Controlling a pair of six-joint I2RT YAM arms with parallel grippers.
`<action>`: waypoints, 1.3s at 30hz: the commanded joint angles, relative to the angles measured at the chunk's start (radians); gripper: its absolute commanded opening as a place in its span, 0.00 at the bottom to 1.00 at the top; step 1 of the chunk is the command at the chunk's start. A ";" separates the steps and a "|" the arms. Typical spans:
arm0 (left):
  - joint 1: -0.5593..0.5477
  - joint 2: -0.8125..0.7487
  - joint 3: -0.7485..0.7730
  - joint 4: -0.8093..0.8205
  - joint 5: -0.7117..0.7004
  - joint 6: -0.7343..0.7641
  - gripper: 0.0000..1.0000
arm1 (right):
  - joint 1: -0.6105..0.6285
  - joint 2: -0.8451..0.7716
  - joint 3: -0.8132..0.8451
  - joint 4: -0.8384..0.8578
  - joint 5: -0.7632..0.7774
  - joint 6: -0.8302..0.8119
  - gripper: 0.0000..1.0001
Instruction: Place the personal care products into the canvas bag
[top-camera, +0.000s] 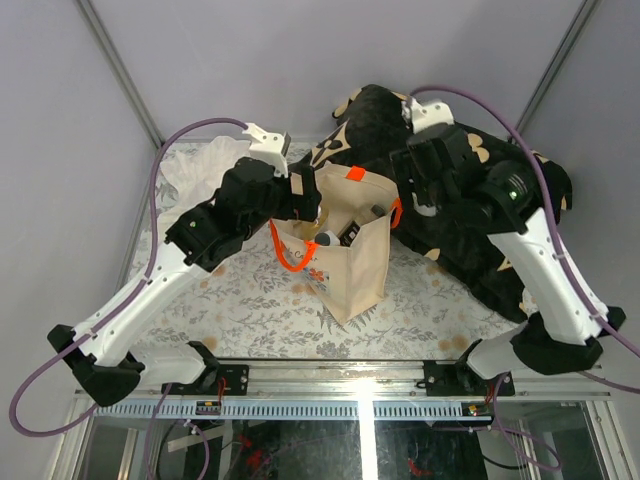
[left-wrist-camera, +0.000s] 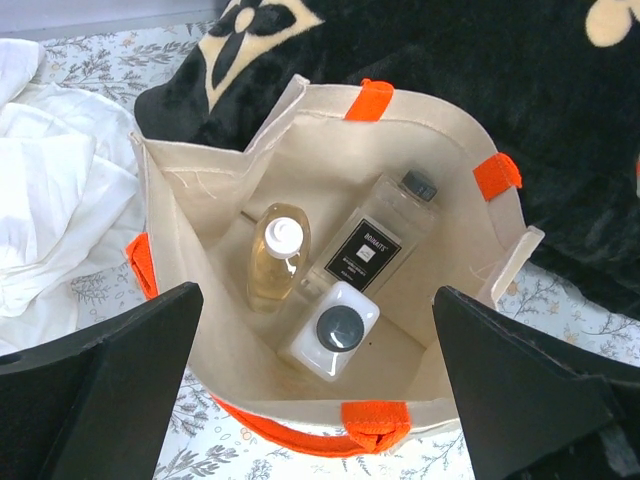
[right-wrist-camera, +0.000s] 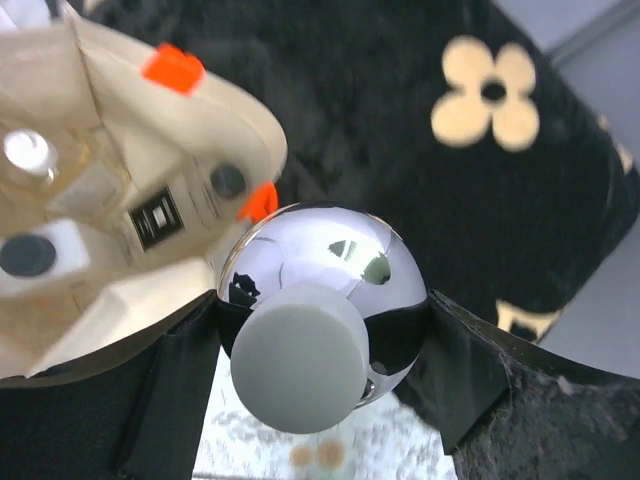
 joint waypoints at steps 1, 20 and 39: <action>0.001 -0.044 -0.048 0.079 -0.003 -0.004 1.00 | 0.005 0.096 0.159 0.282 0.011 -0.264 0.00; 0.002 -0.128 -0.155 0.091 -0.024 -0.045 1.00 | 0.011 0.021 -0.274 0.482 -0.509 -0.110 0.00; 0.003 -0.054 -0.122 0.104 0.016 -0.026 1.00 | 0.020 -0.128 -0.626 0.446 -0.607 0.048 0.00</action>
